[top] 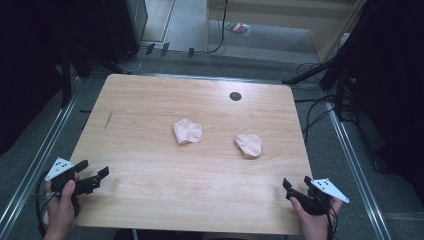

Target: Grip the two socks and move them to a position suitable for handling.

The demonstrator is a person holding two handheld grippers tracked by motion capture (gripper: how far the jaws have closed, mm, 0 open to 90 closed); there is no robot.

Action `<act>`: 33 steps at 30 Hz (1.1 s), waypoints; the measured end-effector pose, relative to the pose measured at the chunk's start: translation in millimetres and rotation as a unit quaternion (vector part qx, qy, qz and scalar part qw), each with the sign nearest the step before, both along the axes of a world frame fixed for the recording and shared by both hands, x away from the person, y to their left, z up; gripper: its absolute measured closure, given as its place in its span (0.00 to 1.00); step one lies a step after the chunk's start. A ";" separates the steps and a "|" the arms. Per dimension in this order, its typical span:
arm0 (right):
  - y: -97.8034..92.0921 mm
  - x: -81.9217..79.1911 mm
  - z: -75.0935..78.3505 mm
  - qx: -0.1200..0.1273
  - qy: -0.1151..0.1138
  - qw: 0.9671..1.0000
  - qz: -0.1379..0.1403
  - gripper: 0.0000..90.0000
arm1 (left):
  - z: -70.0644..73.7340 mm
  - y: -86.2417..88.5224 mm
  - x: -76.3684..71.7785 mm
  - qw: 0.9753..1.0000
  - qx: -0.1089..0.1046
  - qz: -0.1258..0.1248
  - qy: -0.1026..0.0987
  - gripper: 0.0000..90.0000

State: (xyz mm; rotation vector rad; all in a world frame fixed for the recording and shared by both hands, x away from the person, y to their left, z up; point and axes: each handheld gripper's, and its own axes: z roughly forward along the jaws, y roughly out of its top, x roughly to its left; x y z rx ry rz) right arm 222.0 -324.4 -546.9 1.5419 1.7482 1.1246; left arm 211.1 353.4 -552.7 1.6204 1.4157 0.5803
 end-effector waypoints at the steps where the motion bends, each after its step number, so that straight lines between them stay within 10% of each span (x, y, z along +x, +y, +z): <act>1: 0.5 0.2 0.0 -0.003 -0.001 1.000 -0.001 0.20 | 0.0 0.0 -0.2 1.000 0.000 0.001 -0.001 0.15; 6: 7.7 -1.8 9.8 0.055 -0.015 0.998 -0.001 0.33 | 0.1 -0.2 -0.6 1.000 0.000 0.000 -0.002 0.15; 20: 57.4 20.8 54.9 0.025 -0.052 0.997 0.049 0.41 | 0.2 -1.8 -2.8 1.000 0.003 0.001 -0.005 0.15; 33: 106.2 78.7 46.3 -0.018 -0.021 0.994 0.103 0.40 | 0.2 0.2 -3.6 1.000 -0.003 0.006 -0.008 0.15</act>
